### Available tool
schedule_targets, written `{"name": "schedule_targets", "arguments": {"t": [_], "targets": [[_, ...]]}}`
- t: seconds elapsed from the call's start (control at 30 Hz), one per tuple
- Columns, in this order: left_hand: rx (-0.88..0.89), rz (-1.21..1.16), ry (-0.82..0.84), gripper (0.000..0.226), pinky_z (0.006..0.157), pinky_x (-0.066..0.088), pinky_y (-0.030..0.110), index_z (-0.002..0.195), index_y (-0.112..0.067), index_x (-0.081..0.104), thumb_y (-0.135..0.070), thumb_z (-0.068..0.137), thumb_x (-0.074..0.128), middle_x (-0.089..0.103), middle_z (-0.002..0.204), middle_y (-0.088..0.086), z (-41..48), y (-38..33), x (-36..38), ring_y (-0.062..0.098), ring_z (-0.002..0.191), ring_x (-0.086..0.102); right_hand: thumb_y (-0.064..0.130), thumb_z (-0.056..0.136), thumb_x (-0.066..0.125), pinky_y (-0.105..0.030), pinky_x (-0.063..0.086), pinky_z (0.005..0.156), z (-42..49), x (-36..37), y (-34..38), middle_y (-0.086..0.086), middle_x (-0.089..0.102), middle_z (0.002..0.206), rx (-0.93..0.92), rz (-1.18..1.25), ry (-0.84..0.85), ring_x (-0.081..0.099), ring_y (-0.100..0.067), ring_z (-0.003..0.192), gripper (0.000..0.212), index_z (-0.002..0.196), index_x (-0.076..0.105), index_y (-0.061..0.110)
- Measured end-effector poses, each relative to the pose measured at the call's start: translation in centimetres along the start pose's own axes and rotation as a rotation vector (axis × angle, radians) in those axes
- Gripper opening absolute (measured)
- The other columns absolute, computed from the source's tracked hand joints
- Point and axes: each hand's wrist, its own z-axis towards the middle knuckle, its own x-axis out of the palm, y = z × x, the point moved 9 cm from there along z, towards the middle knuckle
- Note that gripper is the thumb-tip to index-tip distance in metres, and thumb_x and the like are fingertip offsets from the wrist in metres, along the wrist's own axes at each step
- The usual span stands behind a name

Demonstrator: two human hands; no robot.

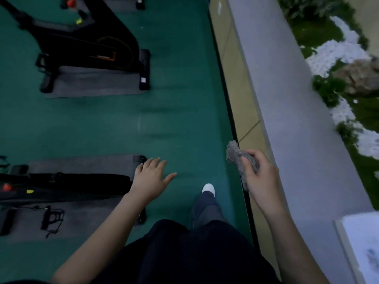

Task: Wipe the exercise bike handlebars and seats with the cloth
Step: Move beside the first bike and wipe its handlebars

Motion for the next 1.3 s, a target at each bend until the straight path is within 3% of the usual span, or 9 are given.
{"name": "schedule_targets", "arguments": {"t": [0.13,0.2,0.4,0.63,0.97,1.3], "targets": [[-0.049,-0.044,-0.027,0.066,0.117,0.012,0.041,0.147,-0.021,0.028,-0.061,0.094,0.030,0.022,0.156,0.002,3.8,-2.7,-2.8,0.019,0.145,0.015,0.016,0.095,0.054,-0.035,0.050,0.061,7.1,-1.2,-0.3,-0.002,0.064,0.085,-0.059,0.000,0.056,0.060,-0.023,0.073,0.013,0.105,0.062,0.012],[-0.067,-0.063,-0.068,0.066,0.117,0.012,0.041,0.147,-0.022,0.028,-0.061,0.094,0.030,0.023,0.156,0.001,5.8,-4.1,-4.6,0.019,0.144,0.016,0.016,0.095,0.055,-0.030,0.047,0.060,10.6,-1.7,-0.7,0.002,0.063,0.084,-0.074,0.000,0.077,0.061,-0.020,0.074,0.011,0.103,0.062,0.014],[-0.154,-0.124,-0.144,0.066,0.116,0.012,0.039,0.148,-0.022,0.027,-0.060,0.094,0.031,0.023,0.156,0.000,9.7,-5.2,-8.1,0.018,0.144,0.016,0.021,0.095,0.054,-0.032,0.048,0.065,19.2,-0.8,-0.9,0.007,0.061,0.084,-0.081,-0.035,0.170,0.060,-0.017,0.078,0.012,0.105,0.061,0.019],[-0.349,-0.192,-0.159,0.065,0.115,0.015,0.038,0.147,-0.024,0.029,-0.061,0.093,0.034,0.026,0.155,-0.001,13.4,0.4,-10.5,0.017,0.143,0.020,0.018,0.095,0.054,-0.030,0.046,0.066,27.5,5.7,4.6,0.000,0.065,0.092,-0.194,-0.025,0.301,0.060,-0.018,0.082,0.013,0.104,0.062,0.013],[-0.401,-0.210,-0.206,0.065,0.114,0.016,0.037,0.146,-0.021,0.031,-0.060,0.094,0.034,0.029,0.154,0.001,24.1,9.0,-18.2,0.017,0.142,0.022,0.012,0.093,0.056,-0.030,0.043,0.066,37.4,14.6,16.5,0.001,0.066,0.087,-0.378,-0.024,0.332,0.059,-0.015,0.075,0.011,0.102,0.063,0.010],[-0.556,-0.345,-0.242,0.066,0.116,0.016,0.038,0.147,-0.022,0.030,-0.061,0.093,0.032,0.027,0.155,0.001,29.0,14.8,-22.2,0.018,0.143,0.020,0.014,0.093,0.057,-0.031,0.048,0.067,46.4,20.9,22.6,0.002,0.067,0.087,-0.425,-0.064,0.435,0.062,-0.016,0.078,0.010,0.100,0.064,0.012]]}}
